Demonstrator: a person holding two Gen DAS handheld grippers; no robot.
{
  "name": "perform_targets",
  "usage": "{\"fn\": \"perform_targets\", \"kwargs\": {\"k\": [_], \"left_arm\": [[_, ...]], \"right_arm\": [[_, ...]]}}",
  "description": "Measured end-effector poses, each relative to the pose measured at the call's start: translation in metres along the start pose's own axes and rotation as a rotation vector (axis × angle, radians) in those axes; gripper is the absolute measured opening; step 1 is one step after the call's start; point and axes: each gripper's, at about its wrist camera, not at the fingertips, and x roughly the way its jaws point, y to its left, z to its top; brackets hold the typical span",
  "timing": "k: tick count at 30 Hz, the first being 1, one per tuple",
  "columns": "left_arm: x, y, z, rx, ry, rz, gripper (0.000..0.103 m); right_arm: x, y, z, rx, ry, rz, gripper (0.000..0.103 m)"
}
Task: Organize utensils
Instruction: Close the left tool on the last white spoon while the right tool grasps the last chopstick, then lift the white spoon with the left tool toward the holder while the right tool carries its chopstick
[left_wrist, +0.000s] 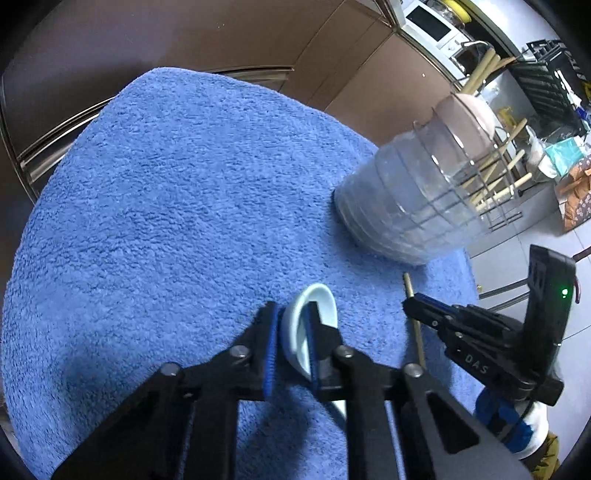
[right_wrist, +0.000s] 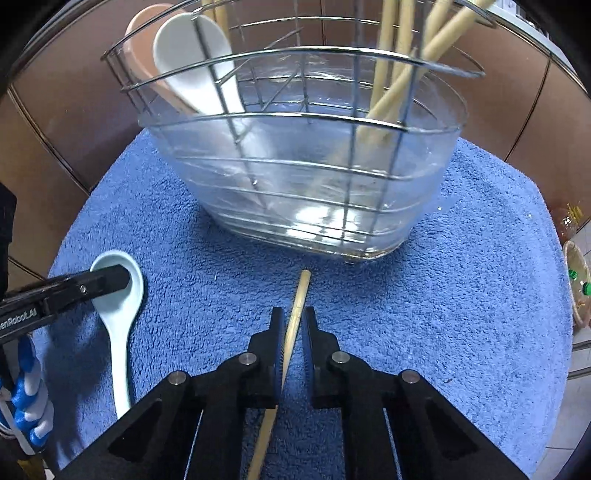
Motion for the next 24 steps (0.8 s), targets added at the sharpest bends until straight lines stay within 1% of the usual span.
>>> {"fn": "perform_targets", "kwargs": {"k": [2, 4, 6, 9, 10, 12, 17, 20, 23, 24], "left_arm": [[0.0, 0.0, 0.0, 0.0, -0.002, 0.001, 0.01], [-0.002, -0.003, -0.002, 0.012, -0.014, 0.01, 0.01], [-0.007, -0.004, -0.006, 0.018, -0.023, 0.01, 0.01], [-0.02, -0.012, -0.014, 0.042, -0.069, 0.02, 0.01], [-0.025, -0.015, -0.016, 0.054, -0.084, 0.027, 0.009], [-0.038, -0.023, -0.021, 0.079, -0.122, 0.043, 0.009], [-0.073, -0.051, -0.039, 0.174, -0.221, 0.092, 0.009], [-0.095, -0.064, -0.05, 0.223, -0.269, 0.094, 0.009], [-0.113, -0.078, -0.061, 0.262, -0.307, 0.098, 0.009], [-0.12, -0.082, -0.064, 0.274, -0.319, 0.1, 0.009]], "right_arm": [[-0.001, 0.001, -0.001, -0.009, 0.005, 0.009, 0.006], [-0.004, -0.001, -0.003, 0.0, 0.007, 0.044, 0.006], [-0.012, -0.005, -0.005, 0.009, -0.009, 0.086, 0.006], [-0.031, -0.005, -0.016, 0.006, -0.052, 0.141, 0.006], [-0.039, -0.004, -0.019, 0.001, -0.065, 0.146, 0.006], [-0.057, -0.002, -0.026, -0.02, -0.106, 0.175, 0.006], [-0.105, 0.005, -0.05, -0.047, -0.216, 0.211, 0.006], [-0.133, 0.005, -0.065, -0.055, -0.299, 0.25, 0.006], [-0.154, 0.005, -0.08, -0.061, -0.361, 0.242, 0.006], [-0.16, 0.007, -0.08, -0.059, -0.375, 0.242, 0.006]]}}
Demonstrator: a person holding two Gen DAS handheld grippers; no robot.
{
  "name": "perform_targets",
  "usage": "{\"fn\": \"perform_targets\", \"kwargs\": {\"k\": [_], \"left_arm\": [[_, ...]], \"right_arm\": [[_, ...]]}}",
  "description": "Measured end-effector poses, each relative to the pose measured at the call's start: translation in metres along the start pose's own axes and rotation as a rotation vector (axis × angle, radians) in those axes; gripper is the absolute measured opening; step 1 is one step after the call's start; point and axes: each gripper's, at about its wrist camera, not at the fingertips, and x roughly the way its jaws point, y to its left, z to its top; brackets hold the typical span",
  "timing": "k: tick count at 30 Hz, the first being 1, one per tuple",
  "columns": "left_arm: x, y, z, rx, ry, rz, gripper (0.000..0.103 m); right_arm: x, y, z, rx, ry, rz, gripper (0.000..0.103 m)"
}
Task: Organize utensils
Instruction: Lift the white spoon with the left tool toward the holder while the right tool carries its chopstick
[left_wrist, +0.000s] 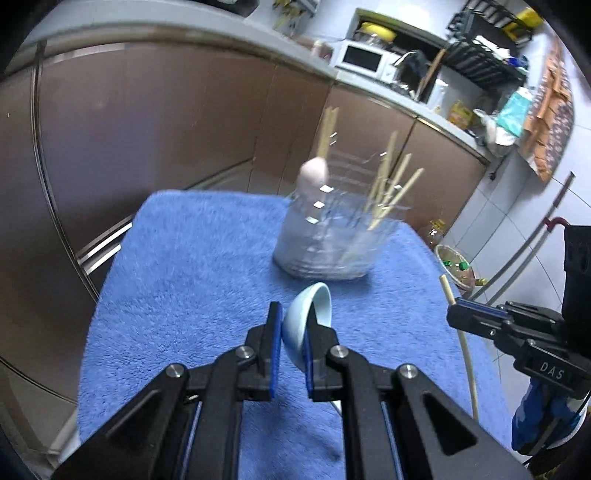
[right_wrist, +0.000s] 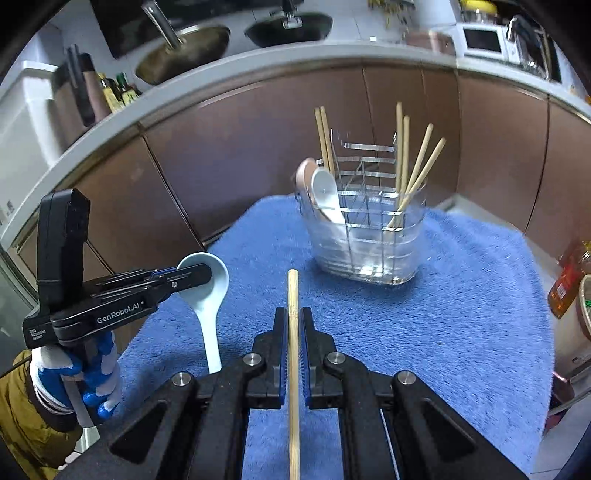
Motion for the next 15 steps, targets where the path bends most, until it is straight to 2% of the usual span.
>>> {"fn": "perform_targets", "kwargs": {"k": [5, 15], "left_arm": [[-0.032, -0.022, 0.002, 0.048, -0.055, 0.011, 0.009], [-0.067, -0.059, -0.002, 0.131, -0.121, 0.046, 0.009]], "right_arm": [[-0.033, 0.003, -0.001, -0.001, -0.081, -0.013, 0.006], [-0.076, 0.011, -0.015, -0.035, -0.161, -0.056, 0.006]]}}
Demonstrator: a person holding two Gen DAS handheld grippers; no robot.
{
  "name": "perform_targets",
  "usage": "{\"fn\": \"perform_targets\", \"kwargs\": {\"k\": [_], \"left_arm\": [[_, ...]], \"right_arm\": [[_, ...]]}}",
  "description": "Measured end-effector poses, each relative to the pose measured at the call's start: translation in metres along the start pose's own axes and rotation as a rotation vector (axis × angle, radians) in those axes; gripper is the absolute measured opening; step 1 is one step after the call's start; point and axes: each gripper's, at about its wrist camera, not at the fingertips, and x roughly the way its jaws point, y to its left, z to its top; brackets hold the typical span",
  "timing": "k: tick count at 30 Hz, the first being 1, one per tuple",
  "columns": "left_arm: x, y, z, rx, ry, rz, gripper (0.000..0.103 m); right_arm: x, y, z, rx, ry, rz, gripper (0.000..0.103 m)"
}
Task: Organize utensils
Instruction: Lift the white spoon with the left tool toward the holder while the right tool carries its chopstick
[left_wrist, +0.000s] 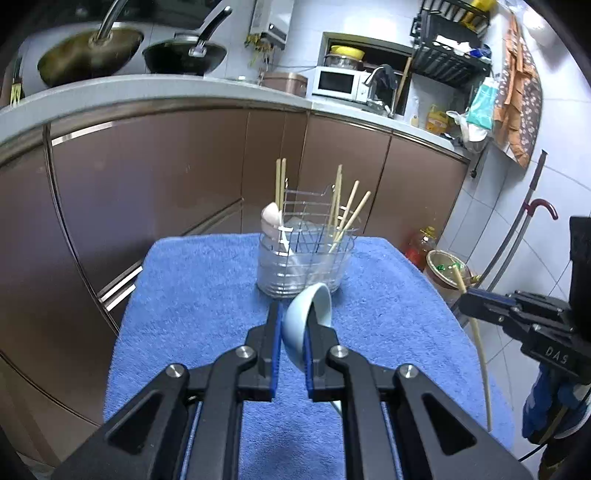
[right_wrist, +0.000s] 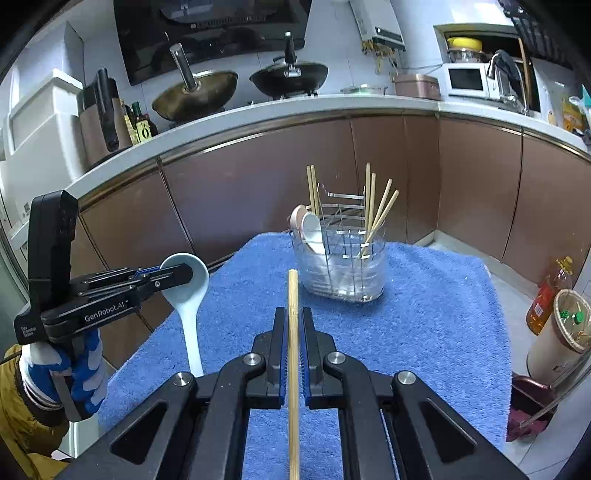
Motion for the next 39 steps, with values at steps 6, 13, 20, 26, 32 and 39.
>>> {"fn": "perform_targets", "kwargs": {"k": [6, 13, 20, 26, 32, 39], "left_arm": [[-0.016, -0.018, 0.007, 0.059, -0.054, 0.031, 0.009], [-0.019, -0.034, 0.015, 0.121, -0.099, 0.046, 0.009], [-0.006, -0.048, 0.03, 0.157, -0.12, 0.022, 0.009], [0.013, -0.053, 0.054, 0.173, -0.143, 0.015, 0.009], [0.033, -0.052, 0.084, 0.168, -0.181, 0.012, 0.009], [0.056, -0.028, 0.134, 0.05, -0.266, 0.029, 0.009]], "right_arm": [[-0.018, 0.002, 0.006, -0.002, -0.082, 0.005, 0.006], [-0.023, -0.002, 0.018, 0.009, -0.159, 0.002, 0.006], [-0.016, -0.015, 0.041, 0.022, -0.222, -0.011, 0.006], [-0.005, -0.021, 0.075, 0.012, -0.304, -0.008, 0.006], [0.013, -0.026, 0.112, -0.011, -0.377, 0.008, 0.006], [0.036, -0.043, 0.148, 0.019, -0.49, -0.011, 0.006]]}}
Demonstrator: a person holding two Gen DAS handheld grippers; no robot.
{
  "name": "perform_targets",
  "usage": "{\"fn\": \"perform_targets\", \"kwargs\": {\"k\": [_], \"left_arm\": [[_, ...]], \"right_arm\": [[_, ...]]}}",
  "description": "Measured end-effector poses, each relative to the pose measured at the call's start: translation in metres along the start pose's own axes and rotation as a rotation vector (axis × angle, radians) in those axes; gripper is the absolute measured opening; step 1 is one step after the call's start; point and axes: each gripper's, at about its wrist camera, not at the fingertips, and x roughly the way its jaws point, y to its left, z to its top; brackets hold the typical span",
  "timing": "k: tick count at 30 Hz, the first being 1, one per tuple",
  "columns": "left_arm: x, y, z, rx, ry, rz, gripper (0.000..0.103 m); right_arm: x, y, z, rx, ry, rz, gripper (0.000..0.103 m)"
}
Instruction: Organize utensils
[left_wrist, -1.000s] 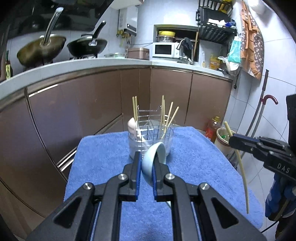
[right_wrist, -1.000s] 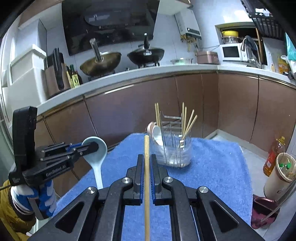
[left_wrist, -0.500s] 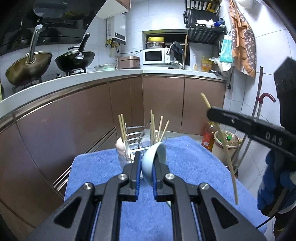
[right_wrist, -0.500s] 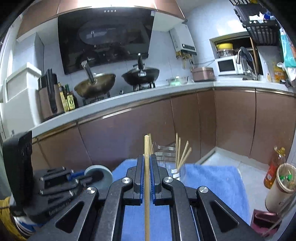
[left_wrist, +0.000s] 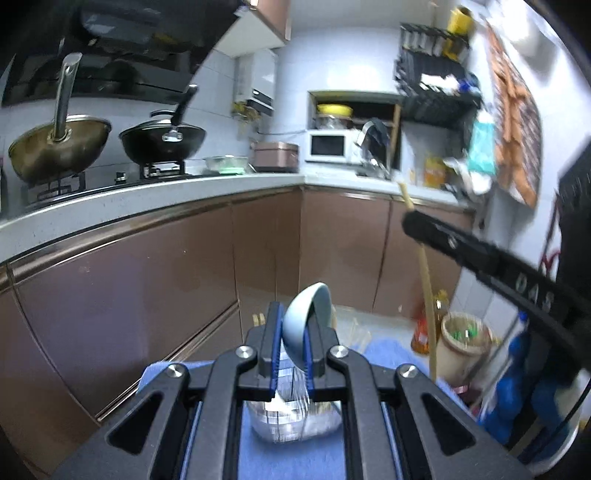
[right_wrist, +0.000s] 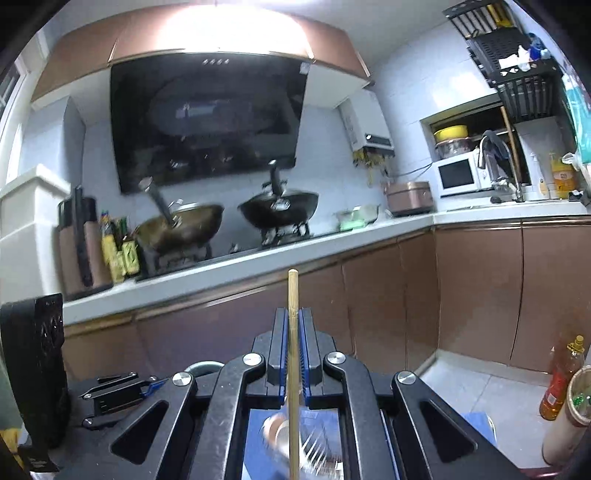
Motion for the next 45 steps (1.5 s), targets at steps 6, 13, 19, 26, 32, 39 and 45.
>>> {"fn": "perform_targets", "kwargs": {"k": [6, 13, 19, 26, 32, 39, 45], "left_arm": [[0.038, 0.005, 0.013, -0.033, -0.05, 0.053, 0.009], [0.081, 0.002, 0.0, -0.023, -0.036, 0.108, 0.009], [0.102, -0.003, -0.015, -0.004, -0.042, 0.143, 0.009], [0.113, -0.013, -0.039, 0.034, -0.063, 0.182, 0.01], [0.117, -0.014, -0.051, 0.032, -0.048, 0.168, 0.01], [0.119, -0.014, -0.061, 0.064, -0.014, 0.167, 0.011], [0.112, -0.013, -0.064, 0.053, -0.015, 0.135, 0.013]], "right_arm": [[0.035, -0.022, 0.002, 0.062, -0.074, -0.021, 0.006], [0.07, -0.045, -0.021, 0.112, -0.079, -0.089, 0.006], [0.078, -0.059, -0.047, 0.126, -0.061, -0.145, 0.006], [0.073, -0.063, -0.072, 0.139, -0.02, -0.155, 0.008], [0.066, -0.068, -0.079, 0.168, 0.032, -0.133, 0.008], [0.037, -0.081, -0.08, 0.175, 0.072, -0.124, 0.008], [0.029, -0.106, -0.111, 0.129, 0.292, -0.208, 0.027]]}}
